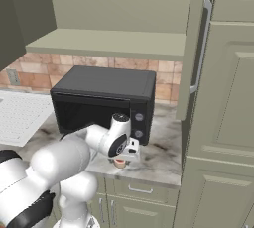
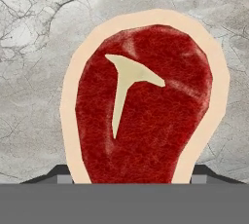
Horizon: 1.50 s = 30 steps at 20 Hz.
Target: Retrieve the tupperware from the cabinet, then place the raw meat into the tupperware to avoid contamination.
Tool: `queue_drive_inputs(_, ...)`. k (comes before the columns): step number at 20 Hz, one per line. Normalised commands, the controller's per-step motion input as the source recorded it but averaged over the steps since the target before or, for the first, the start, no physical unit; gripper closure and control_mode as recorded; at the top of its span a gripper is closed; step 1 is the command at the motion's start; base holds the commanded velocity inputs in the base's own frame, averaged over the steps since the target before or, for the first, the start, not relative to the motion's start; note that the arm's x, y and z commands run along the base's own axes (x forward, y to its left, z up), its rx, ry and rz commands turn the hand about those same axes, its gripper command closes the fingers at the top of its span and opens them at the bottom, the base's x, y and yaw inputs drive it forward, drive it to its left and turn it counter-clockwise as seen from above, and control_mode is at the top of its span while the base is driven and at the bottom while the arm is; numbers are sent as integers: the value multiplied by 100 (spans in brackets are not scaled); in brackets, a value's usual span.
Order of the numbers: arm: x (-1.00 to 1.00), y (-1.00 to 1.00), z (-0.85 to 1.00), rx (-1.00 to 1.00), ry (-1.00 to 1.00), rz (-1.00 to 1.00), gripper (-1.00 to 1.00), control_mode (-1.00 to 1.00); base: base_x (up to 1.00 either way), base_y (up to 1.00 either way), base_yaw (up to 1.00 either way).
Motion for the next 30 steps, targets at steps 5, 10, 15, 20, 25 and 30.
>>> queue_drive_inputs(5, 0, 16, -16, 1, 2, 0, 100, -100, 0, 0, 0)
queue_drive_inputs(10, -5, 3, 0, 0, 0, 0, 100, -100, 0, 0, 0)
queue_drive_inputs(15, -19, 0, 9, 0, 0, -4, 100, -100, 0, 0, 0)
queue_drive_inputs(20, -18, 11, 26, -2, -4, -3, 100, -100, 0, 0, 0)
queue_drive_inputs(25, -11, 21, 33, -3, -2, 0, 100, -100, 0, 0, 0)
queue_drive_inputs(30, -14, 26, 32, -1, 0, 0, 100, -100, 0, 0, 0)
